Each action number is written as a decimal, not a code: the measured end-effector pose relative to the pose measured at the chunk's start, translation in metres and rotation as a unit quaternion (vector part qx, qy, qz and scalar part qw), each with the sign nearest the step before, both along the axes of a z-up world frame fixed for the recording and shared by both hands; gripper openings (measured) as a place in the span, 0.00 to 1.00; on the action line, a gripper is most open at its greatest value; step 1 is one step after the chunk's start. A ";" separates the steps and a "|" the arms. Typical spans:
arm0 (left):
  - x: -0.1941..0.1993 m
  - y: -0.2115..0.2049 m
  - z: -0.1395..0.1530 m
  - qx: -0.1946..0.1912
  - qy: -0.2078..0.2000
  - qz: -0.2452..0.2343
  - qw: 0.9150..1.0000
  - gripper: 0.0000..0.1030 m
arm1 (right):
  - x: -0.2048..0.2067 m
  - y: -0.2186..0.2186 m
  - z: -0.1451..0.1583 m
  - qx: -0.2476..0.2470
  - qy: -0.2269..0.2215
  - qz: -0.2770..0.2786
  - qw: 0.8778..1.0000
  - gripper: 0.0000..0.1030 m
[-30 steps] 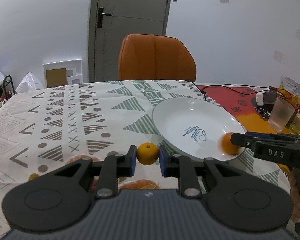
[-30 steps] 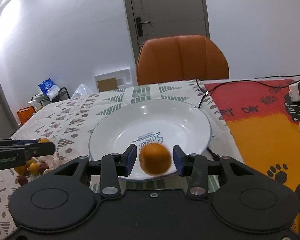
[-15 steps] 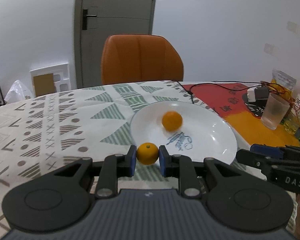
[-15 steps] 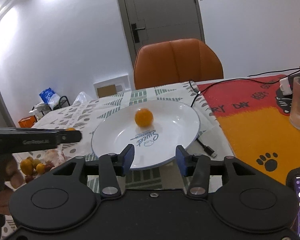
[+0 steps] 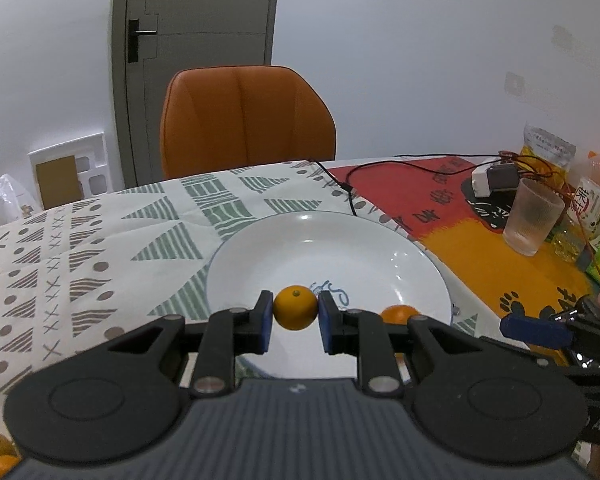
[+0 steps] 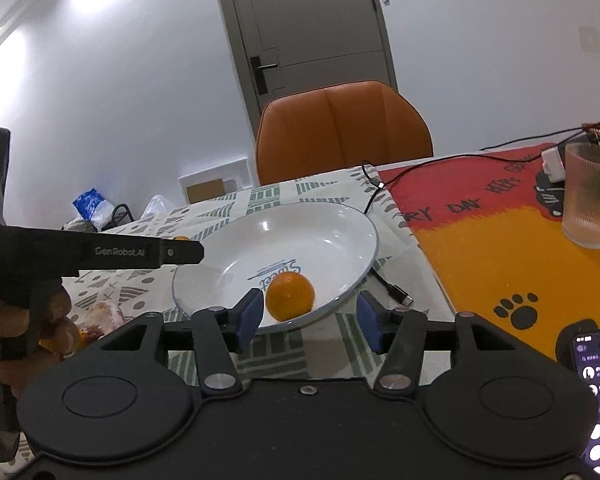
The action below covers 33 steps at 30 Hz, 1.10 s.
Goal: Organize fruits
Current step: 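Lower the tangerine into the white plate and open the left gripper, then move both grippers back over the fruit pile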
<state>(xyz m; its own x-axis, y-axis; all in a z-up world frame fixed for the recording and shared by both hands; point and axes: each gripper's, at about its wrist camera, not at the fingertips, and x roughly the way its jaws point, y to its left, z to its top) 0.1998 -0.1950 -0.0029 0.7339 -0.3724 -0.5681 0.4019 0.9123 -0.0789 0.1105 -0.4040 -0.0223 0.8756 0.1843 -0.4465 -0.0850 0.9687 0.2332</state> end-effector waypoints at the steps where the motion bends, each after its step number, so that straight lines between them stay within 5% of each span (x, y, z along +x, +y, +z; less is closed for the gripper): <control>1: 0.000 -0.001 0.001 -0.001 -0.004 0.001 1.000 0.26 | -0.001 -0.001 -0.001 0.003 0.000 -0.001 1.000 0.52; 11: -0.005 0.016 0.005 0.005 -0.023 0.053 0.998 0.74 | -0.002 -0.001 -0.005 0.011 0.000 0.003 1.000 0.62; 33: -0.042 0.114 0.015 -0.006 -0.022 0.160 0.987 0.84 | 0.001 0.044 0.001 0.017 -0.009 0.061 0.998 0.79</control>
<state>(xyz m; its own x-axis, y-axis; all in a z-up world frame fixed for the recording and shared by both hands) 0.1573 -0.0814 0.0124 0.8386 -0.1243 -0.5304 0.0966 0.9921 -0.0797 0.1120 -0.3600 -0.0208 0.8540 0.3045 -0.4219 -0.2062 0.9426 0.2628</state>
